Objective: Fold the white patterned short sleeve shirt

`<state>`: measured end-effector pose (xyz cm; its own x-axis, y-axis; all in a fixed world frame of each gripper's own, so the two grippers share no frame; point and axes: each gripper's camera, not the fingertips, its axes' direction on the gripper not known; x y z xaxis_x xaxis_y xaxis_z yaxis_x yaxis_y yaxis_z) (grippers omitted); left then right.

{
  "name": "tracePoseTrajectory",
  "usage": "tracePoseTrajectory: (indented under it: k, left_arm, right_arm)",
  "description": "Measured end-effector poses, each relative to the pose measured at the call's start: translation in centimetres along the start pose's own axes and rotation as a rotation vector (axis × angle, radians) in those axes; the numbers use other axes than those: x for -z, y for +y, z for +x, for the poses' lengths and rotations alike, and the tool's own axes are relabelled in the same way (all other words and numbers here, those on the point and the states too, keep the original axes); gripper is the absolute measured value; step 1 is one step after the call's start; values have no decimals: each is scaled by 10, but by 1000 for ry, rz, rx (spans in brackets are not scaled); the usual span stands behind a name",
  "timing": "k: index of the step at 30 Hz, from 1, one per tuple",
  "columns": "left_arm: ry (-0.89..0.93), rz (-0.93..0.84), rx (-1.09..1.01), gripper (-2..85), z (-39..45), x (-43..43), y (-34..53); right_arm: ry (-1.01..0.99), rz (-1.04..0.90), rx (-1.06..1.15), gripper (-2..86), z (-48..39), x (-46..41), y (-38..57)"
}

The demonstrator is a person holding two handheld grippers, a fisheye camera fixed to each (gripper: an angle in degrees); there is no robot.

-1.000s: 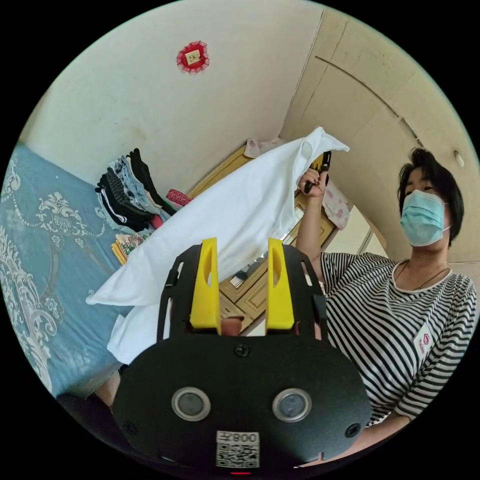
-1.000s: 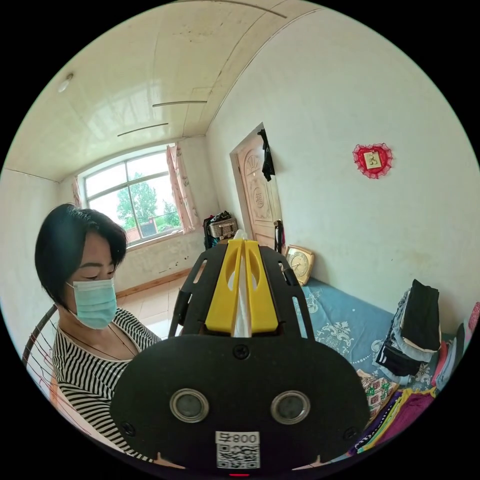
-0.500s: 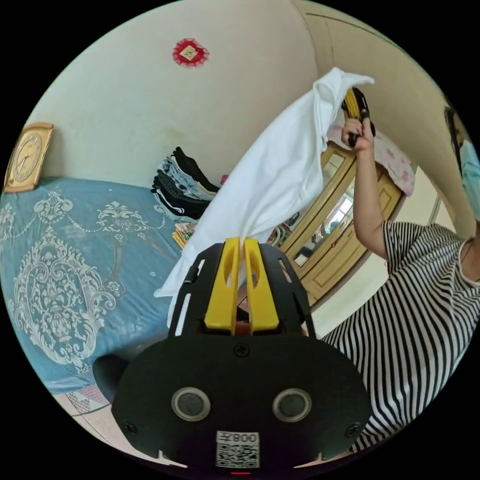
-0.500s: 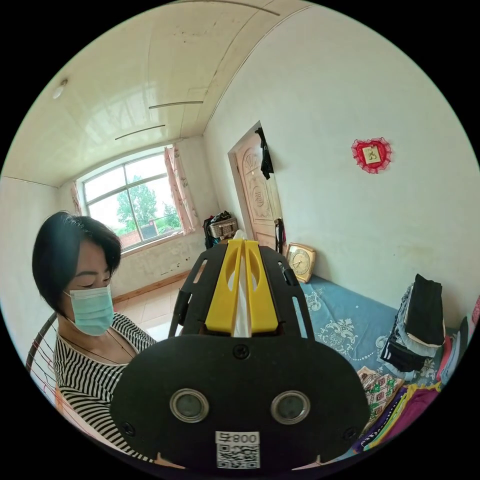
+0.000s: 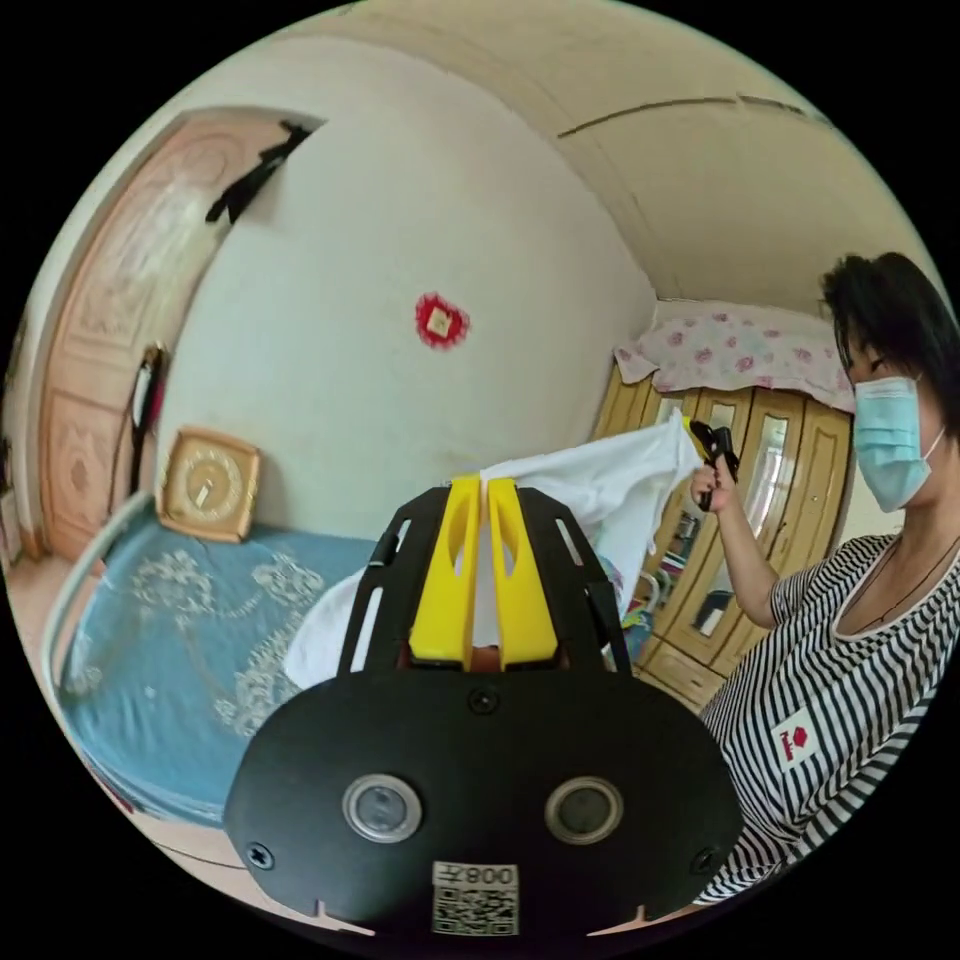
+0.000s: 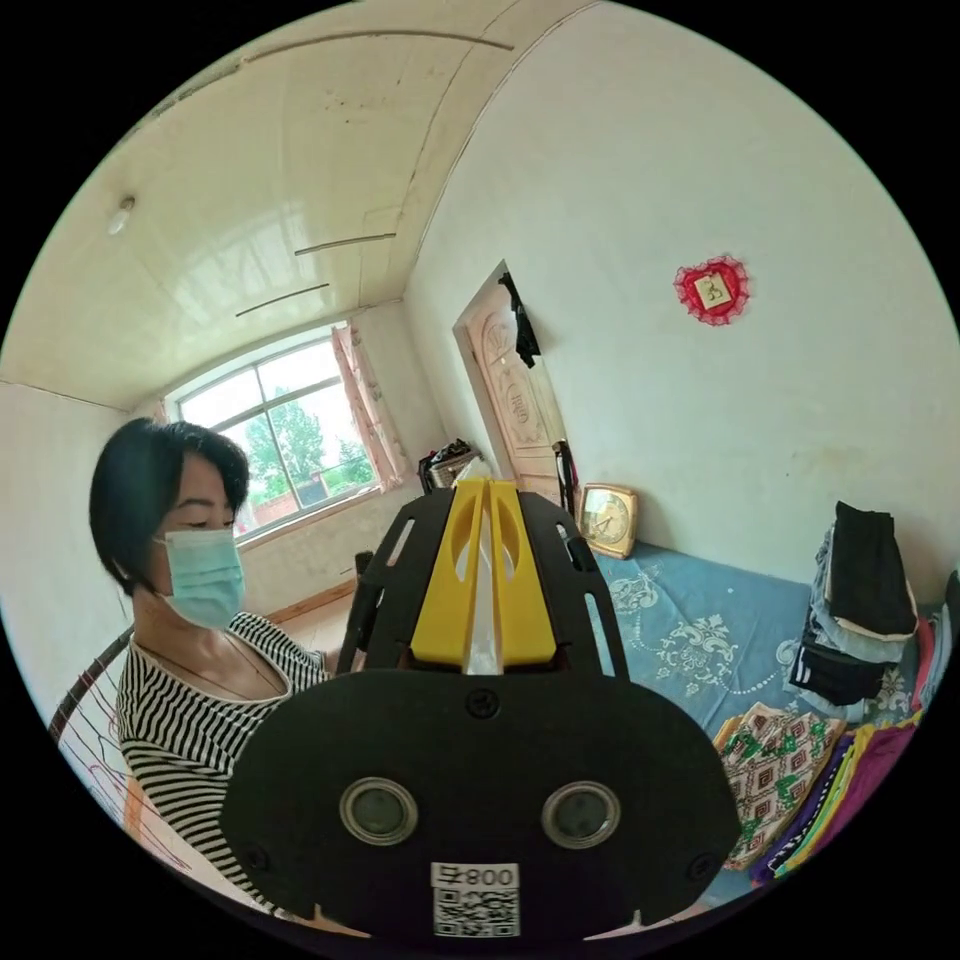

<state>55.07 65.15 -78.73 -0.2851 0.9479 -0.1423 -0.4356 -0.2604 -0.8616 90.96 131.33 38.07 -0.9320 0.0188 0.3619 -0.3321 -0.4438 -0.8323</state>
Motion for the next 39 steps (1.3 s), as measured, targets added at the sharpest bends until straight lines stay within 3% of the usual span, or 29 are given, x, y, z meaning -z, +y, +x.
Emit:
tracePoseTrajectory:
  k: [11, 19, 28, 33, 39]
  left_arm:
    - [-268, 283, -268, 12, 100, 167, -50]
    - [-309, 349, -387, 12, 117, 182, -79]
    - [-312, 195, -318, 13, 27, 112, -121]
    - [-340, 60, -240, 14, -66, 32, -140]
    - [-450, -226, -68, 20, -224, -107, -133]
  right_arm:
    - [-118, -1, 123, 1, -22, -33, 73]
    - [-112, 57, 167, 1, 5, -70, 78]
    - [-71, 11, 67, 1, 116, -166, 68]
    - [9, -102, -58, 1, 241, -265, 58]
    - [80, -292, -224, 1, 411, -405, 70]
